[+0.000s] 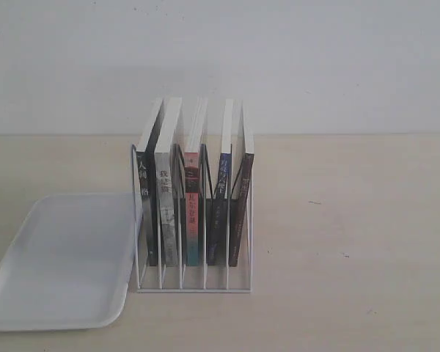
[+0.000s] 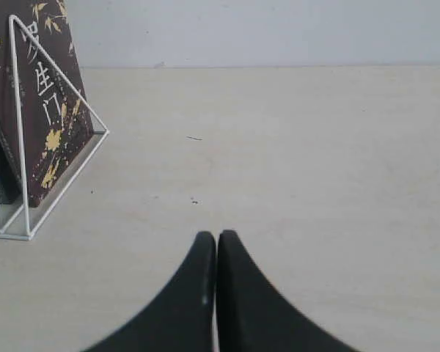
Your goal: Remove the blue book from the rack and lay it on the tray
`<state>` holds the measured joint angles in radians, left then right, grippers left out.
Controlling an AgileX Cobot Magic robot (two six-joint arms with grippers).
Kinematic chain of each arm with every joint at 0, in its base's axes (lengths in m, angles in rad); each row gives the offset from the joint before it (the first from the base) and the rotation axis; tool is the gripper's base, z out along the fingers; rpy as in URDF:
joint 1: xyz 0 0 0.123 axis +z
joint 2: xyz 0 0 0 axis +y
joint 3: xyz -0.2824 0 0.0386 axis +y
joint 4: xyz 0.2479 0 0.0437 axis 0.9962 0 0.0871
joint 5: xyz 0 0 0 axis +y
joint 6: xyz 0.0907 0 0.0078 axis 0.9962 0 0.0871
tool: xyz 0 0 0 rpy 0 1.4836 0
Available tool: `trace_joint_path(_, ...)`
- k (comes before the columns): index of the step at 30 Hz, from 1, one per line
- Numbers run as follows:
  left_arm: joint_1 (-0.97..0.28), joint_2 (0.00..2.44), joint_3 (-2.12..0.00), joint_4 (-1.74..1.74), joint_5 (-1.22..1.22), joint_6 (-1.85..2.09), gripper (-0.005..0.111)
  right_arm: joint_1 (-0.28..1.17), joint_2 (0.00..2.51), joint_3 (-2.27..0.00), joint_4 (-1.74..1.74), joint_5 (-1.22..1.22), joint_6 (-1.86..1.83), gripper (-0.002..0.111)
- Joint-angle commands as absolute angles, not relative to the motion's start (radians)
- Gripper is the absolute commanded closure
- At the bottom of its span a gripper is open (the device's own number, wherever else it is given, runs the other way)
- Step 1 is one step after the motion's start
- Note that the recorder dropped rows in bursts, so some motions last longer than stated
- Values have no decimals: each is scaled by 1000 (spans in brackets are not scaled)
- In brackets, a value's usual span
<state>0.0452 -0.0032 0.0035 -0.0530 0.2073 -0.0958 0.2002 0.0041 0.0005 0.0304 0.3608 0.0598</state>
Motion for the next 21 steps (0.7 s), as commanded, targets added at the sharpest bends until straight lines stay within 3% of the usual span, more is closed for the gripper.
trace_joint_path(1,49,0,0,-63,200,-103,103,198,0,0,21,349,54,108)
trace_joint_path(21,49,0,0,-63,200,-103,103,198,0,0,21,333,47,108)
